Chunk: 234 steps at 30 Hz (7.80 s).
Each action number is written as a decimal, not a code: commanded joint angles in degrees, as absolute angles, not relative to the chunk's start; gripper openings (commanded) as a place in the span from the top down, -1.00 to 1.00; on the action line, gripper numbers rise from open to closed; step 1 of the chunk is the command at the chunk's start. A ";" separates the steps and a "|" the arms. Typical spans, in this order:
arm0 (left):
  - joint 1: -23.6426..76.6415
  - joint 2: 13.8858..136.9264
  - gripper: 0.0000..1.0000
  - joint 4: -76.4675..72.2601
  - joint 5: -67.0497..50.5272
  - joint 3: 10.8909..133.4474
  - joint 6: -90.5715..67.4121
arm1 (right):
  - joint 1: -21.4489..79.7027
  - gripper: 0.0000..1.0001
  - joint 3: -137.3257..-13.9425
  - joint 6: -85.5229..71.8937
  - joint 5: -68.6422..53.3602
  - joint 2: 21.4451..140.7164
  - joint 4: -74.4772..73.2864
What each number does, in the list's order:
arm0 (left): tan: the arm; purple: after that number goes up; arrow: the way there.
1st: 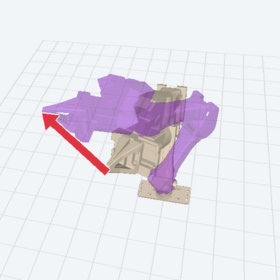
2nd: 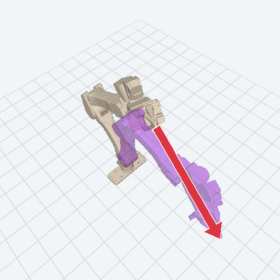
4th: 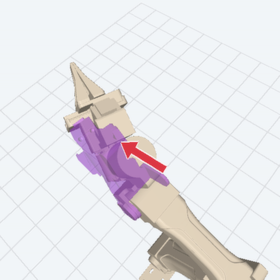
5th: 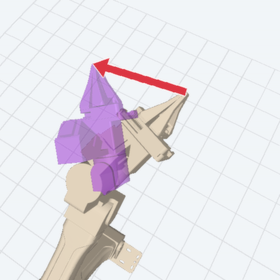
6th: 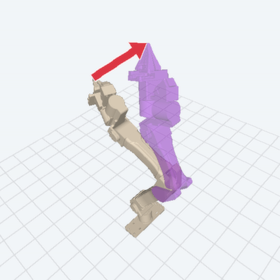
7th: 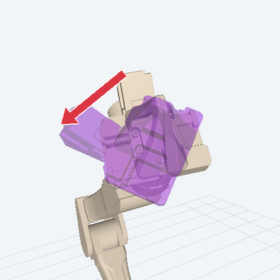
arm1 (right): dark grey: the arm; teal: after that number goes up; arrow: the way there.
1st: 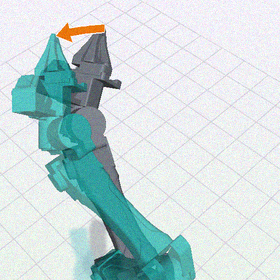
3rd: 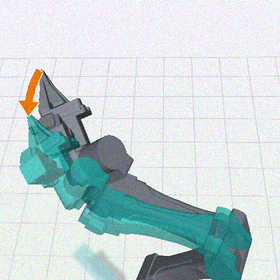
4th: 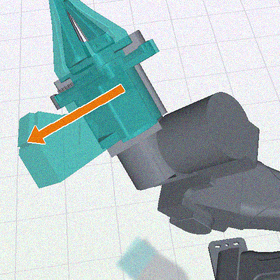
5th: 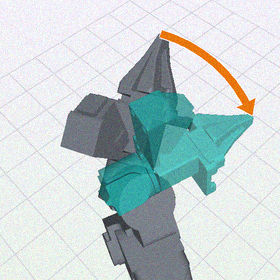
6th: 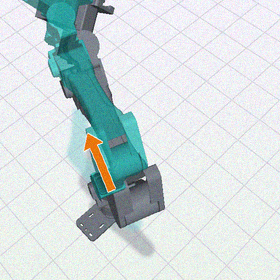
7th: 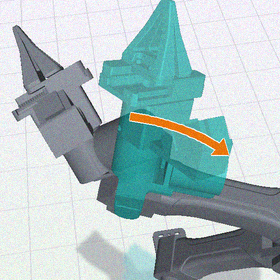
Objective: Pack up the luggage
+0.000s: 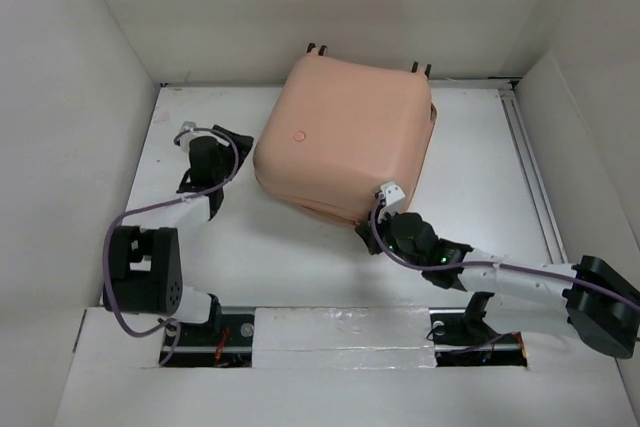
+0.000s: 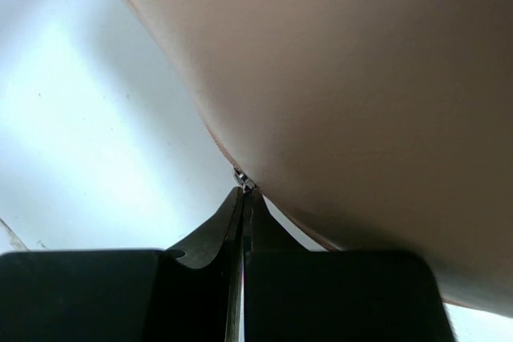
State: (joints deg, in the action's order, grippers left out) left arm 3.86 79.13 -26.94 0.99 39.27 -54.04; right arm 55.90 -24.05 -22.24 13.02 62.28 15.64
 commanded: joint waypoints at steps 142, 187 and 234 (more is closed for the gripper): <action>1.05 66.89 1.00 -42.01 -6.33 29.19 -58.45 | 35.88 1.00 -34.85 -9.68 -25.56 53.77 5.36; 2.29 58.80 1.00 -43.59 -6.25 17.05 -58.97 | 59.23 1.00 -26.50 -23.40 -5.61 64.08 18.16; 53.53 75.58 0.42 -36.74 10.37 33.66 -38.14 | 2.81 0.09 -51.68 -9.48 -71.01 102.65 39.98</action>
State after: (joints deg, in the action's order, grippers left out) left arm 53.52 74.89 -33.61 11.14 30.87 -39.33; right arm 1.96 -49.47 -7.75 -66.28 102.04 33.26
